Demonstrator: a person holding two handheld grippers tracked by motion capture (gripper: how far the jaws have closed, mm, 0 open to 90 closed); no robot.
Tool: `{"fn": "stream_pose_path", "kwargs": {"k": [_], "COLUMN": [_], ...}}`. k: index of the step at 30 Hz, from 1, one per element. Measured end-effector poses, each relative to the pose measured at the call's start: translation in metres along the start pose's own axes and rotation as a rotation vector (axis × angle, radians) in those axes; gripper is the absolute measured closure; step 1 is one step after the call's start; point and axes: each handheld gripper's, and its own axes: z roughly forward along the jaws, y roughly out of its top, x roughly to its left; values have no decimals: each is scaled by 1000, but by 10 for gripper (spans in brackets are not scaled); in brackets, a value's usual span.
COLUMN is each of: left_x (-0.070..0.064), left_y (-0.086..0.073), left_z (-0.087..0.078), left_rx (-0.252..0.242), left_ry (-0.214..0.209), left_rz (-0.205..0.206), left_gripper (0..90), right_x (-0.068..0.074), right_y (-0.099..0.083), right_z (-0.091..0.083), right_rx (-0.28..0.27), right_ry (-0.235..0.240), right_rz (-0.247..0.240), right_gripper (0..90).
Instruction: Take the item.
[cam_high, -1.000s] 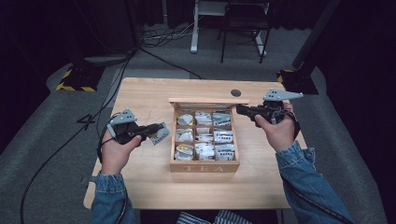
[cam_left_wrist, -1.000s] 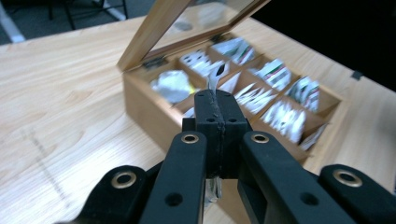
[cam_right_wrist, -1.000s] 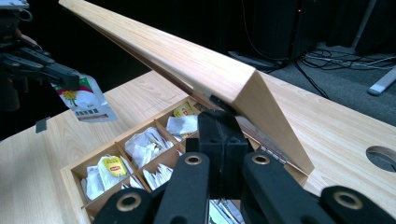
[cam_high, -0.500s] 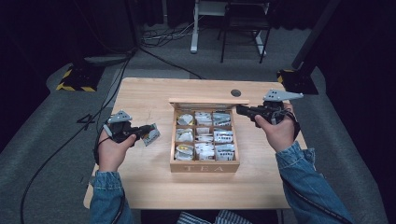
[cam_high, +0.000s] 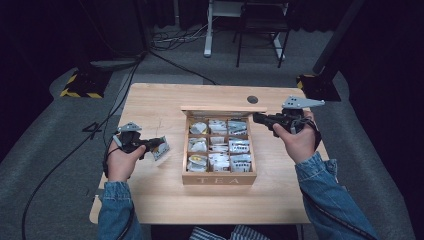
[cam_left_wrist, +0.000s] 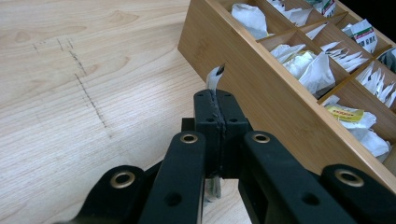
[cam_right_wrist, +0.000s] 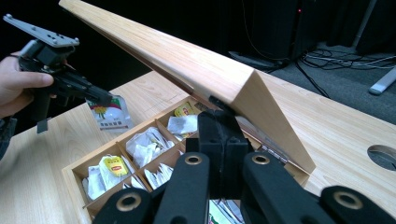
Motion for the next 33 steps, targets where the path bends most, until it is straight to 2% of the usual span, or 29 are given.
{"fn": "stream_pose_path", "kwargs": {"k": [11,17,18,22,23,24,25,27,29,31,33], "left_x": [12,15,15,16,17,17,17,19,19,20,20], "left_y": [-9,-10,-11,-11,-10,-10,-9,-9,-9,-9,-9], "left_z": [11,13,13,13,12,12,10,7,6,1,-1], "left_rx": [-9,-11,-10,-25,-40,-40,-41,-37,-48,-52,-56], "left_ry": [-26,-51,-50,-25,18,18,55,101,114,145,153], "left_rz": [-51,-60,-61,-68,-66,-66,-65,-64,-68,-70,-66], "left_gripper": [877,866,842,634,561,513,513,398,373,346,342], "right_x": [0,0,0,0,0,0,0,0,0,0,0], "right_y": [0,-1,-1,-1,-1,-1,-1,-1,-1,-1,0], "right_z": [0,0,0,0,0,0,0,0,-1,0,0], "right_rx": [1,1,1,2,3,3,3,5,5,5,5], "right_ry": [1,2,2,2,3,3,2,4,4,4,4], "right_rz": [-2,-1,-1,-1,-1,-1,0,-1,0,-1,-1], "right_gripper": [900,900,900,900,900,900,900,900,900,900,900]}}
